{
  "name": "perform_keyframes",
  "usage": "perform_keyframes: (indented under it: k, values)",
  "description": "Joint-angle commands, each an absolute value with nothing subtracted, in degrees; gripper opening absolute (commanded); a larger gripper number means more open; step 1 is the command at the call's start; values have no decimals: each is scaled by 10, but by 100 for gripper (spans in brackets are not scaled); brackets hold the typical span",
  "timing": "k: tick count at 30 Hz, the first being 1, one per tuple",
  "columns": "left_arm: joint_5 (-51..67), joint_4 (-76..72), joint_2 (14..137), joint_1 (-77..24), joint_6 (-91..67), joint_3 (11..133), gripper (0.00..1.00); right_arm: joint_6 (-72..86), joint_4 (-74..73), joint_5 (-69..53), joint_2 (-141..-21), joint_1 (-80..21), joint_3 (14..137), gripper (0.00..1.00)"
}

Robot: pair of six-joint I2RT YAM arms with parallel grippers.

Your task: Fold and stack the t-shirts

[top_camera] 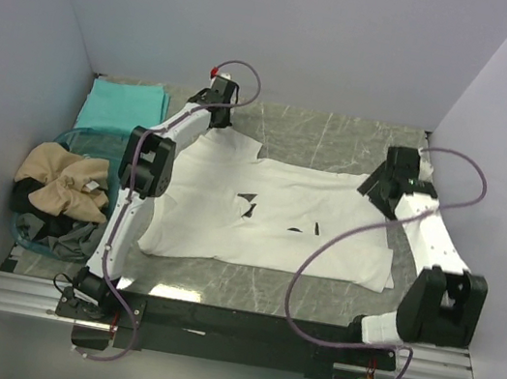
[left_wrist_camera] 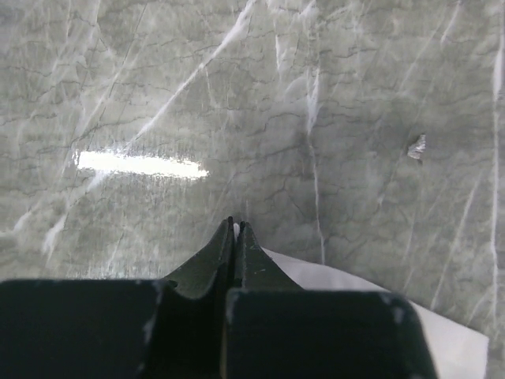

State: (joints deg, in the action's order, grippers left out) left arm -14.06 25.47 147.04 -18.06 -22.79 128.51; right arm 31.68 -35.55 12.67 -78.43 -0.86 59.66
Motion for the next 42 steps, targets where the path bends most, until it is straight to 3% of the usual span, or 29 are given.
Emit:
perform_keyframes:
  k: [1, 12, 17, 36, 42]
  values:
    - [-131, 215, 1399, -180, -232, 1264, 0, 344, -387, 207, -872, -6, 716, 79]
    - [-102, 214, 1387, -180, -229, 1257, 0, 360, -535, 299, -1271, -6, 1127, 74]
    - [-91, 216, 1389, -180, -228, 1257, 0, 346, -576, 310, -1352, -6, 1245, 72]
    - [-87, 235, 1390, -180, -233, 1237, 0, 311, -555, 313, -1395, -7, 1209, 70]
    - [-91, 236, 1375, -180, -236, 1231, 0, 316, -546, 311, -1359, -7, 1144, 57]
